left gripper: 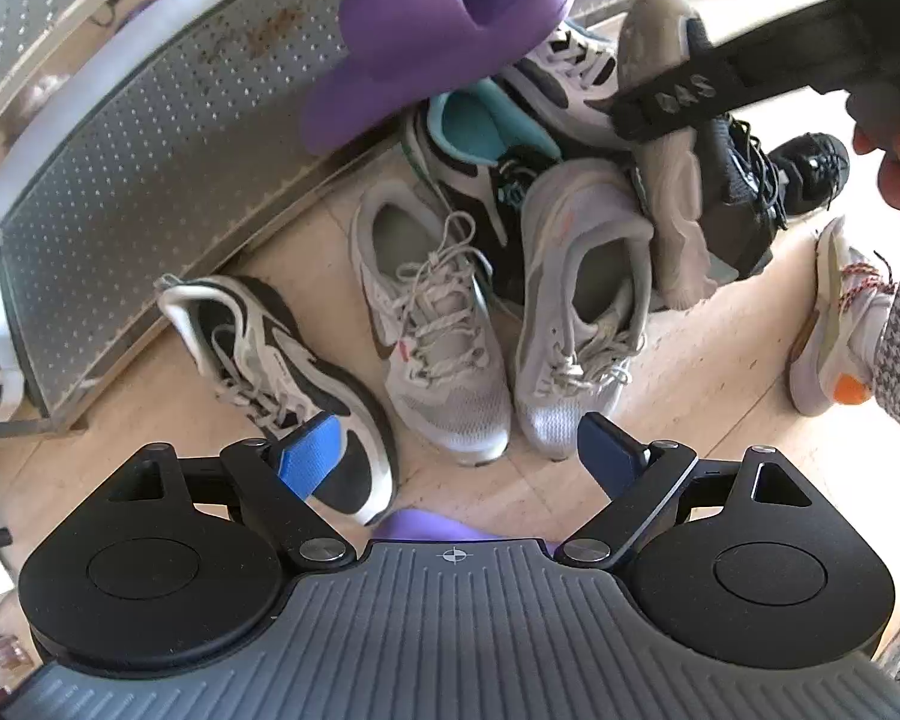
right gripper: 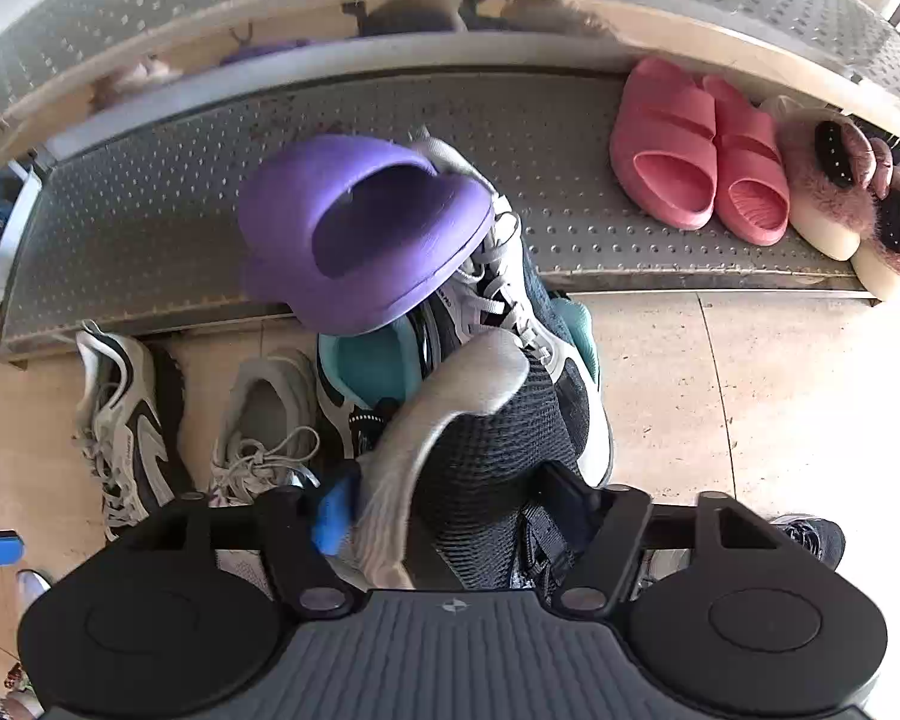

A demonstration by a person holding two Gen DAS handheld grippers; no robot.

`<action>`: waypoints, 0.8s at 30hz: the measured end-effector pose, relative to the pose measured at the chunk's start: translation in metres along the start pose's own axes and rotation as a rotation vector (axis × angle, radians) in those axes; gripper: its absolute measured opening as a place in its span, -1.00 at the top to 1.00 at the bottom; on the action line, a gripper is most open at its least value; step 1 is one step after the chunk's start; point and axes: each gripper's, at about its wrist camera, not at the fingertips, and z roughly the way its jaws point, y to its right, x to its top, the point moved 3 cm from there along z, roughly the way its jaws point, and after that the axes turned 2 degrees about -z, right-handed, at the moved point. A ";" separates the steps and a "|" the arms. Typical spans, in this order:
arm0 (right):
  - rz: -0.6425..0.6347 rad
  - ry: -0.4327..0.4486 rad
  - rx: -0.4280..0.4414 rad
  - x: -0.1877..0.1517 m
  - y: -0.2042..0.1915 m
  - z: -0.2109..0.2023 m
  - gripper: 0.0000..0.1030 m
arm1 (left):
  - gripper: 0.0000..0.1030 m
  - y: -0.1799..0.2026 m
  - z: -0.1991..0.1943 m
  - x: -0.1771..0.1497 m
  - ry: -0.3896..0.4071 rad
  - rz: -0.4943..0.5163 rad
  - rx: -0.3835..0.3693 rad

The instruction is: Organize scattered shoes

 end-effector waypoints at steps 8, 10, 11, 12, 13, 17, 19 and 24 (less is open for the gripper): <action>0.143 -0.050 -0.214 -0.040 0.091 -0.037 0.09 | -0.75 0.023 0.005 -0.004 0.012 0.045 -0.016; 0.135 -0.013 -0.283 -0.043 0.101 -0.045 -0.26 | -0.75 0.031 0.006 -0.002 0.030 0.046 -0.025; 0.149 0.037 -0.298 -0.041 0.108 -0.055 -0.46 | -0.75 0.033 0.006 -0.001 0.034 0.043 -0.029; 0.174 0.066 -0.252 -0.039 0.108 -0.061 -0.69 | -0.74 0.035 0.006 0.000 0.042 0.035 -0.034; 0.199 0.096 -0.206 -0.037 0.107 -0.067 -0.70 | -0.74 0.038 0.007 0.004 0.058 0.018 -0.047; 0.270 0.132 -0.006 -0.030 0.101 -0.077 -0.69 | -0.73 0.044 0.009 0.021 0.096 -0.061 -0.098; 0.278 0.109 0.041 -0.028 0.096 -0.067 -0.65 | -0.73 0.045 0.010 0.031 0.099 -0.118 -0.113; 0.371 0.021 0.089 -0.022 0.096 -0.016 -0.27 | -0.73 0.043 0.010 0.048 0.095 -0.184 -0.088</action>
